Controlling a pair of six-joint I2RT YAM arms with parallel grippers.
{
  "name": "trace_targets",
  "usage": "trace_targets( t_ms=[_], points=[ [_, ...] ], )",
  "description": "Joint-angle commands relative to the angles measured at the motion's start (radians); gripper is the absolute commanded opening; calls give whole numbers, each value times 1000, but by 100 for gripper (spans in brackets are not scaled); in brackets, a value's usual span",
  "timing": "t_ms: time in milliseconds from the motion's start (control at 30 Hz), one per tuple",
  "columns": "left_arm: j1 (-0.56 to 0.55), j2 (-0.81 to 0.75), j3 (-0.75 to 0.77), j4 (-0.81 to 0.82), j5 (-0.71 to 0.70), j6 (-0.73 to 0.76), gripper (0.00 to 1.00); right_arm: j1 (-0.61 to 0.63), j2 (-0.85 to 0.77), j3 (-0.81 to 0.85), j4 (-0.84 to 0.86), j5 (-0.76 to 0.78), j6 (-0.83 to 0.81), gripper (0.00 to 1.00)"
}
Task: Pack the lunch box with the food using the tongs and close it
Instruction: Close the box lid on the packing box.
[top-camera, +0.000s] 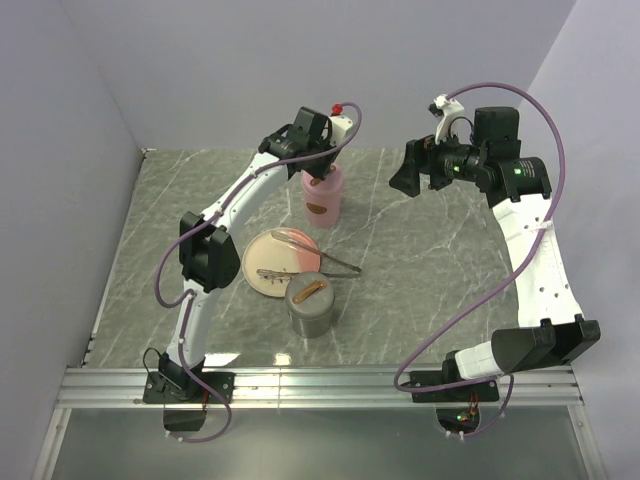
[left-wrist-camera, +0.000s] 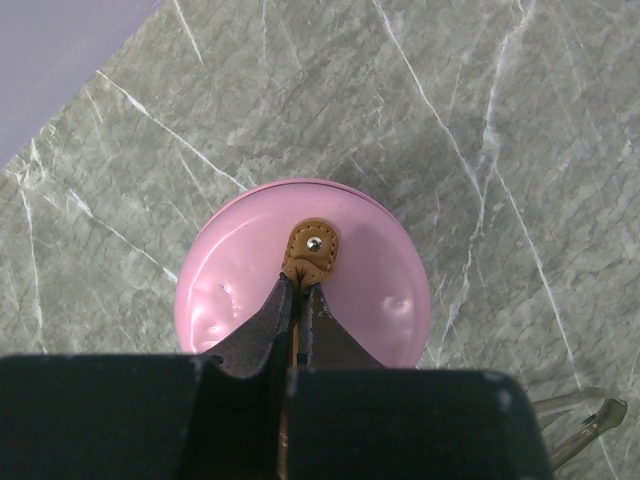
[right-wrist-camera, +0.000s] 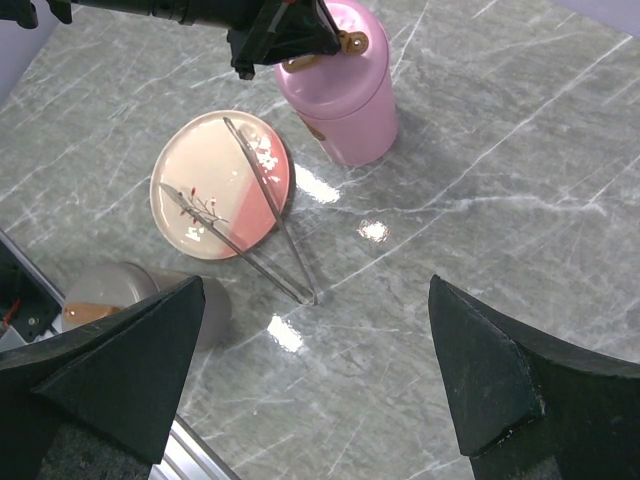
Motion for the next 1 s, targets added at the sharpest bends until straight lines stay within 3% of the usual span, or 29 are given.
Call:
trace_targets(
  t_ms=[0, 533, 767, 967],
  points=[
    [-6, 23, 25, -13, 8, 17, 2, -5, 3, 30, -7, 5, -13, 100],
    [0, 69, 12, -93, 51, 1, 7, -5, -3, -2, -2, -11, -7, 100],
    [1, 3, -51, -52, 78, -7, 25, -3, -11, -23, 5, -17, 4, 100],
    [0, -37, -21, -55, 54, 25, 29, -5, -11, -22, 7, -27, 14, 100]
  ],
)
